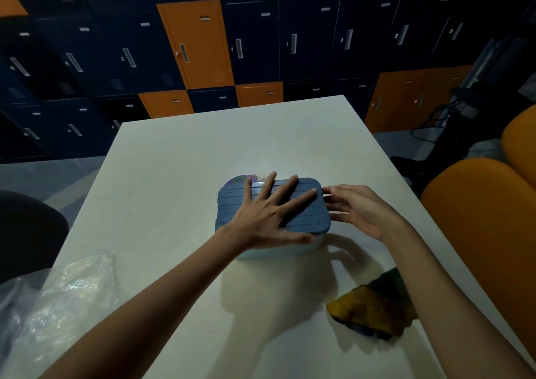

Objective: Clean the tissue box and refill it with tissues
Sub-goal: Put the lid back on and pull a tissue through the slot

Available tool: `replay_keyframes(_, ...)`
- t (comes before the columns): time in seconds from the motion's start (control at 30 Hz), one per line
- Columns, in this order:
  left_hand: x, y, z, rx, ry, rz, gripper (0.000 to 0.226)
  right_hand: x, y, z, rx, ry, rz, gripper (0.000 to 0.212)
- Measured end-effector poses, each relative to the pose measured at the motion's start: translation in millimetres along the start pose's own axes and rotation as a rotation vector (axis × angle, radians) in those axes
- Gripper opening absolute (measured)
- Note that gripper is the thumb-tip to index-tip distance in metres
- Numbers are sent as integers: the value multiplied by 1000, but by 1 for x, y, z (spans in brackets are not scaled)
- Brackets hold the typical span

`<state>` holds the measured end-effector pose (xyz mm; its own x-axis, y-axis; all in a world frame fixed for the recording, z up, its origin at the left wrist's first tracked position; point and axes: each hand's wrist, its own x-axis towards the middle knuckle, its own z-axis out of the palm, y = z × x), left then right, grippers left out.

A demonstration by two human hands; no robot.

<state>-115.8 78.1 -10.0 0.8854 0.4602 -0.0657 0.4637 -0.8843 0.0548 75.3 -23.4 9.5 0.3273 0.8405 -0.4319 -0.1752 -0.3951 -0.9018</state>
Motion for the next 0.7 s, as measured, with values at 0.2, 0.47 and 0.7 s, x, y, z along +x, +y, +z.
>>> replay_keyframes(0.2,0,-2,2,-17,0,-3,85,0,5,1,-56,-20,14,27)
replay_keyframes(0.47,-25,-21,-13,-398,248,-254,73,8,3,17,-140,12,-2,42)
replay_keyframes(0.7,-51,-51,-9,-1376,159,-891,52,17,15,32,-259,-44,56,59)
